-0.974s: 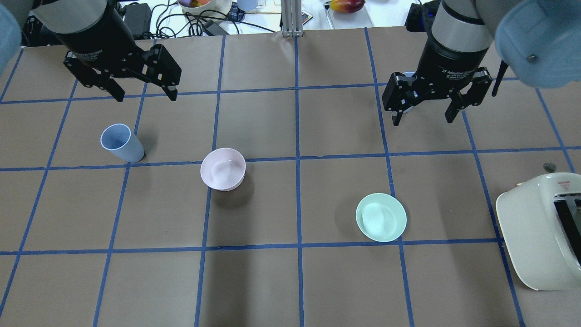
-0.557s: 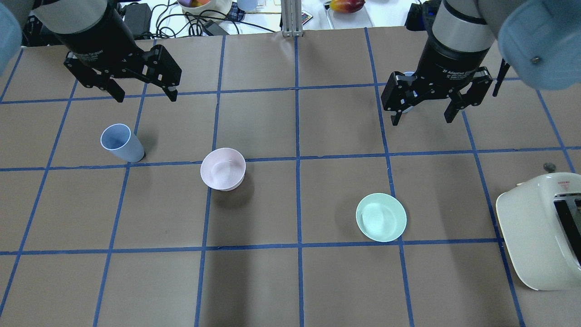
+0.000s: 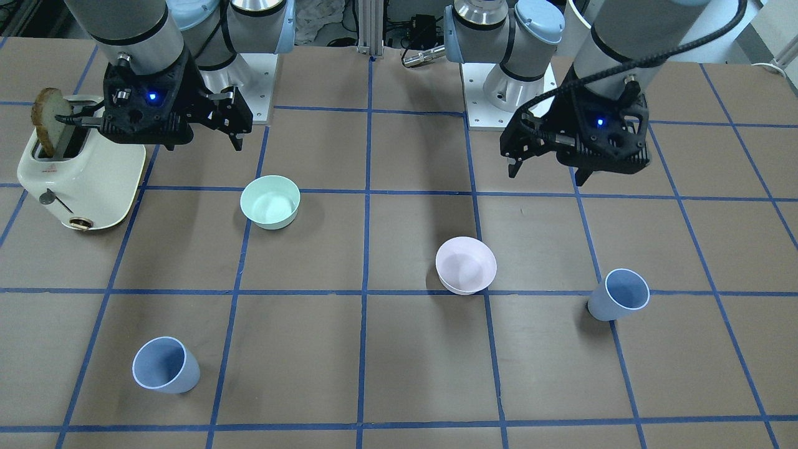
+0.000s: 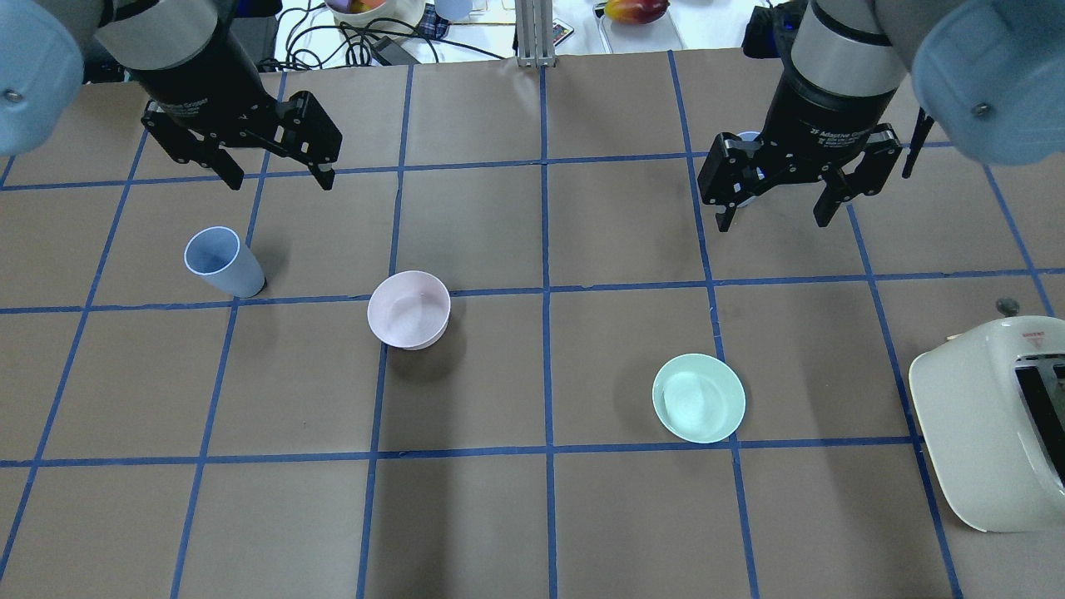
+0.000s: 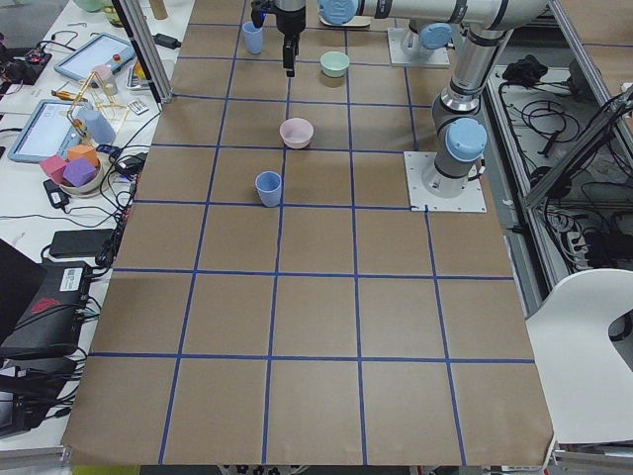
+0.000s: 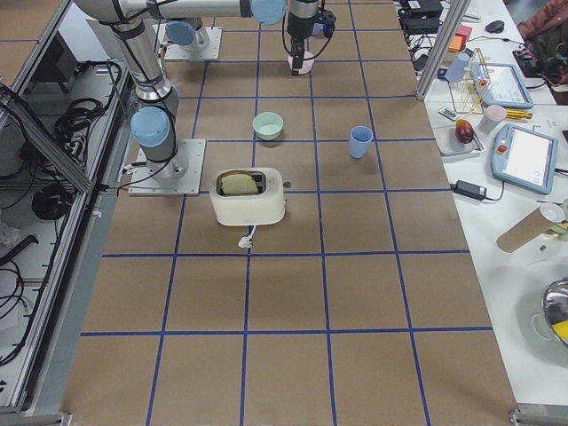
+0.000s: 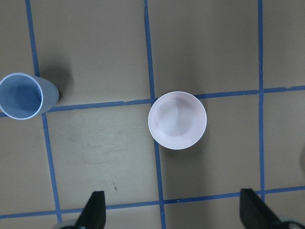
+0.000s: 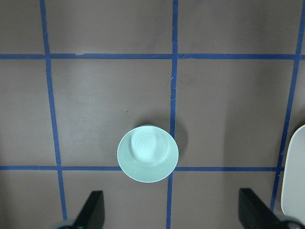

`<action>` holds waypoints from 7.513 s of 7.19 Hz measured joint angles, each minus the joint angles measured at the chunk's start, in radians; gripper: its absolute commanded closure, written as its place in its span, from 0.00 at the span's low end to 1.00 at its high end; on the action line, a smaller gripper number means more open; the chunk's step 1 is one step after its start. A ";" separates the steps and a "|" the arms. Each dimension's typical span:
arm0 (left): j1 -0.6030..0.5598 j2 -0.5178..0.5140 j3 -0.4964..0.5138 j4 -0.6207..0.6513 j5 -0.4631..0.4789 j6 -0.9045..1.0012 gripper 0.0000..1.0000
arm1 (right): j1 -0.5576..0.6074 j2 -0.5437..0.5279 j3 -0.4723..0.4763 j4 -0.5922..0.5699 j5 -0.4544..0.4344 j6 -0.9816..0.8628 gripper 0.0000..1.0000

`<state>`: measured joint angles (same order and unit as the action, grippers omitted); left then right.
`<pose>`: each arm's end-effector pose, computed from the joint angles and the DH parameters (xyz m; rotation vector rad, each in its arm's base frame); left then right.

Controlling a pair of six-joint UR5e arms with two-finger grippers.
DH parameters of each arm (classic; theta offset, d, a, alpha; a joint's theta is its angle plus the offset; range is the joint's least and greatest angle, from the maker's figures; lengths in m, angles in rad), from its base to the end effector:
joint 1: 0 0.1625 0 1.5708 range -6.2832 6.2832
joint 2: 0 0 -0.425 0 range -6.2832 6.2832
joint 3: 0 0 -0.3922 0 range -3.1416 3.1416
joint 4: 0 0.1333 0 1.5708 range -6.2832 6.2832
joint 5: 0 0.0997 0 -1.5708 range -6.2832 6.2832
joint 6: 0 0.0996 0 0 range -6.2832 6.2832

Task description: Stack blue cups with both arms

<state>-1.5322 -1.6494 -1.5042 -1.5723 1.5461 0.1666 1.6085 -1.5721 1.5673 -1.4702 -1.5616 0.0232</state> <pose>-0.1154 -0.5287 0.4806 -0.1990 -3.1092 -0.0170 0.1523 -0.4760 0.4807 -0.0220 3.1316 0.1505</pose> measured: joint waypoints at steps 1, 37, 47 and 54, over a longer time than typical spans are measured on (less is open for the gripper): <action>0.051 -0.048 -0.025 0.066 0.001 0.077 0.00 | 0.000 0.001 0.000 0.000 0.000 -0.001 0.00; -0.536 -0.308 -0.168 0.499 0.018 -0.838 0.00 | -0.178 0.398 -0.057 -0.572 -0.057 -0.263 0.00; -0.159 0.022 0.015 0.105 -0.012 -0.120 0.00 | -0.186 0.597 -0.183 -0.528 -0.058 -0.249 0.62; -0.099 0.093 -0.019 -0.019 -0.004 -0.125 0.00 | -0.186 0.568 -0.211 -0.366 -0.006 -0.248 1.00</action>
<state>-1.6314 -1.5560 -1.5233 -1.5913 1.5420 0.0418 1.4226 -1.0037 1.3561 -1.8362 -1.5675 -0.2253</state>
